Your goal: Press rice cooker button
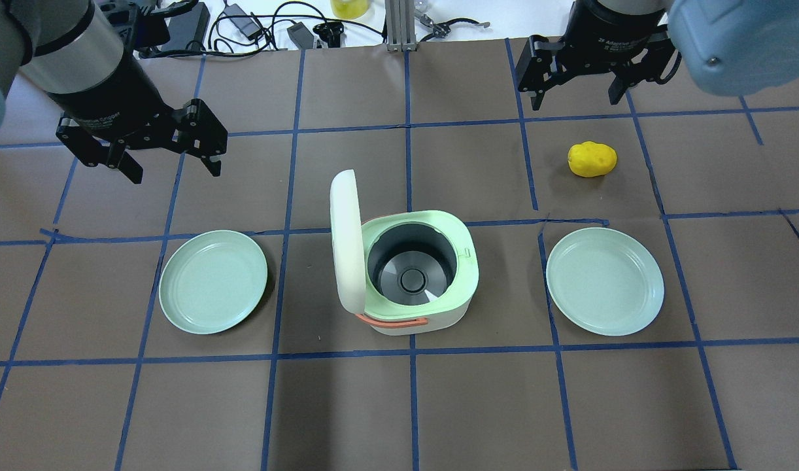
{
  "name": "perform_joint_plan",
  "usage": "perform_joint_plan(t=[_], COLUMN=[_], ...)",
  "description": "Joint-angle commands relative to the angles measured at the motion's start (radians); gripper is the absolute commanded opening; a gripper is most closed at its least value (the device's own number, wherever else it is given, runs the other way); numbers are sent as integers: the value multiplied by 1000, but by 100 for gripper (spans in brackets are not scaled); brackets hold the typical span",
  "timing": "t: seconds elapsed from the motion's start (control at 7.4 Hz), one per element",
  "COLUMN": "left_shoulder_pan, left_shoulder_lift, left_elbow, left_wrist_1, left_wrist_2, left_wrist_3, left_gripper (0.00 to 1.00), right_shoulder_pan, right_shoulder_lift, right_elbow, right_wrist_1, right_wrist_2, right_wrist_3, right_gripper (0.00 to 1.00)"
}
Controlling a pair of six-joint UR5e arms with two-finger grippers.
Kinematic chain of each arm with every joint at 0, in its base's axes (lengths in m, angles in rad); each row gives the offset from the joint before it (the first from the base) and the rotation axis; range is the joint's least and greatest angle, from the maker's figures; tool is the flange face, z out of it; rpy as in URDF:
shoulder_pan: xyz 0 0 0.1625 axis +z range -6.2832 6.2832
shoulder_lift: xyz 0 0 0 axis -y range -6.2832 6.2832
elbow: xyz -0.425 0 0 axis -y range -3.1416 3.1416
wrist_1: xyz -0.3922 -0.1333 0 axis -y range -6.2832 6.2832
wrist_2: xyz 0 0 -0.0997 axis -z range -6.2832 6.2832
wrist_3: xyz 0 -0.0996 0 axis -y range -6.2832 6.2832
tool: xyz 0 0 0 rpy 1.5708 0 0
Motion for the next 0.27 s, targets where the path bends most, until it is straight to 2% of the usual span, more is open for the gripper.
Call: perform_joint_plan(t=[0.0, 0.14], left_shoulder_pan=[0, 0], left_shoulder_lift=[0, 0], left_elbow=[0, 0], left_wrist_1=[0, 0], left_wrist_2=[0, 0], left_wrist_3=[0, 0], left_gripper=[100, 100], right_shoulder_pan=[0, 1], right_shoulder_lift=[-1, -1], right_elbow=[-1, -1], right_wrist_1=[1, 1], right_wrist_2=[0, 0], right_wrist_3=[2, 2], right_gripper=[100, 100])
